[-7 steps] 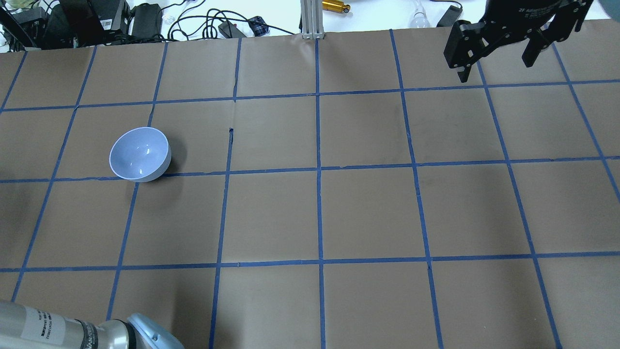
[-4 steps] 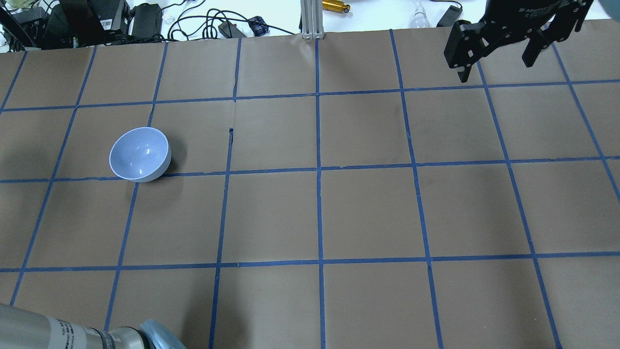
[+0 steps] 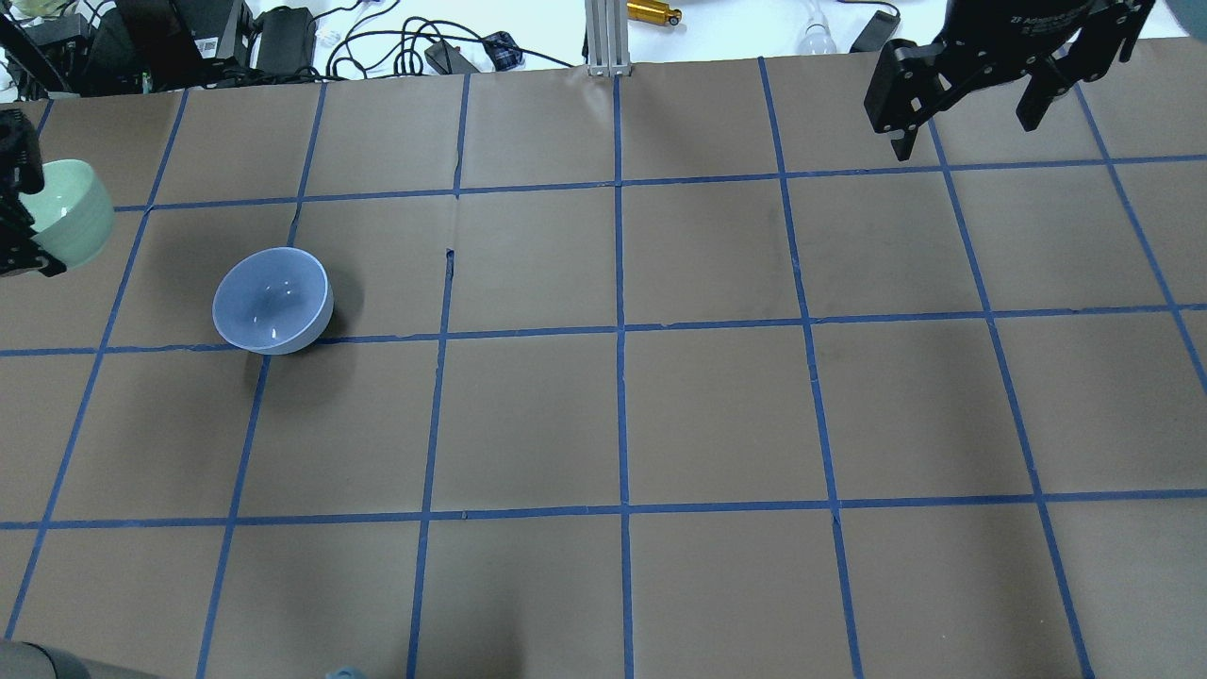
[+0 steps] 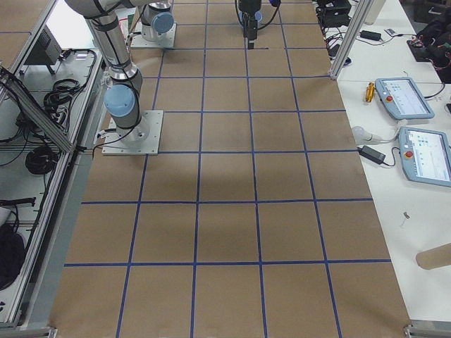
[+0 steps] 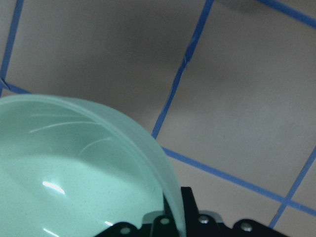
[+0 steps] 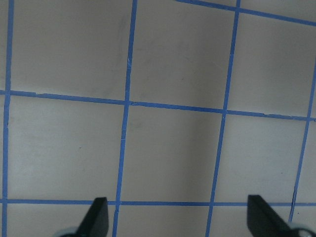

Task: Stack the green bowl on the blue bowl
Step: 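Lift the mint-green bowl and carry it over the pale blue bowl, then lower the mint-green bowl into the pale blue bowl and release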

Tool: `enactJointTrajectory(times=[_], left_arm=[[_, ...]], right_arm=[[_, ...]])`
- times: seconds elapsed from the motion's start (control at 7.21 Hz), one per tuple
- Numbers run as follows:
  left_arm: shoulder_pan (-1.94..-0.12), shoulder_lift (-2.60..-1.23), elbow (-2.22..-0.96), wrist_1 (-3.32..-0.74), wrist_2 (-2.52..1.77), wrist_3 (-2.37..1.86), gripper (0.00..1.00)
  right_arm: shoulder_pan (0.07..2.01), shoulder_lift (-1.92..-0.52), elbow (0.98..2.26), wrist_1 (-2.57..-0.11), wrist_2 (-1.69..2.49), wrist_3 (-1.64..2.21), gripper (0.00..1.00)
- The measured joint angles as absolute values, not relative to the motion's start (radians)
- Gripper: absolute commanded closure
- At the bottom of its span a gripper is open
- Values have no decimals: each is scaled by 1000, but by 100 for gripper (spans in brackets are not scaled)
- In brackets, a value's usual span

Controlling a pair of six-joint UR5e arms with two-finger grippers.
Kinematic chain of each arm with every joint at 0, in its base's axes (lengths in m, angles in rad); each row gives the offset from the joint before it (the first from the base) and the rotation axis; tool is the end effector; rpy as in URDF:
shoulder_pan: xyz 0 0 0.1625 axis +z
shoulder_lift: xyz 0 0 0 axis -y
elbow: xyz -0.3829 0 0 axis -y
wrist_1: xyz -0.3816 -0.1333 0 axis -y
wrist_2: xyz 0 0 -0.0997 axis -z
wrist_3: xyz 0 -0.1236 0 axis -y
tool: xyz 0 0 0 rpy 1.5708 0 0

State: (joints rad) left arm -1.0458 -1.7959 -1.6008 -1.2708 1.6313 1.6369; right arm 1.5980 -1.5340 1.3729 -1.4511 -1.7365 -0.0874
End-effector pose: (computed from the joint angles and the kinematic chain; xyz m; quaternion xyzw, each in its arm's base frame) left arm 0.1717 -0.5475 0.3207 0.5268 0.8492 0.0161 0.0340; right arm 0.1263 -0.4922 0.4887 0.0554 -0.9948 0.0181 0.0833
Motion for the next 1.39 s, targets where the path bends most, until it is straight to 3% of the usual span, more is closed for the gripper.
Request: enactJointTrajectory(times=[0.42, 1.11, 1.25, 1.39], left_arm=[[-1247, -1791, -1663, -1262, 1630, 1304, 100], [-1293, -1812, -1793, -1159, 1675, 1201, 100], [-1293, -1812, -1815, -1146, 1677, 1201, 84], [-1293, -1811, -1828, -1140, 1676, 1201, 79]], right_arm=[[1597, -1534, 1373, -1451, -1736, -87, 0], [1597, -1534, 1373, -1451, -1736, -87, 0], [1597, -1534, 1373, -1451, -1736, -87, 0], [1598, -1534, 1373, -1451, -1736, -87, 0]])
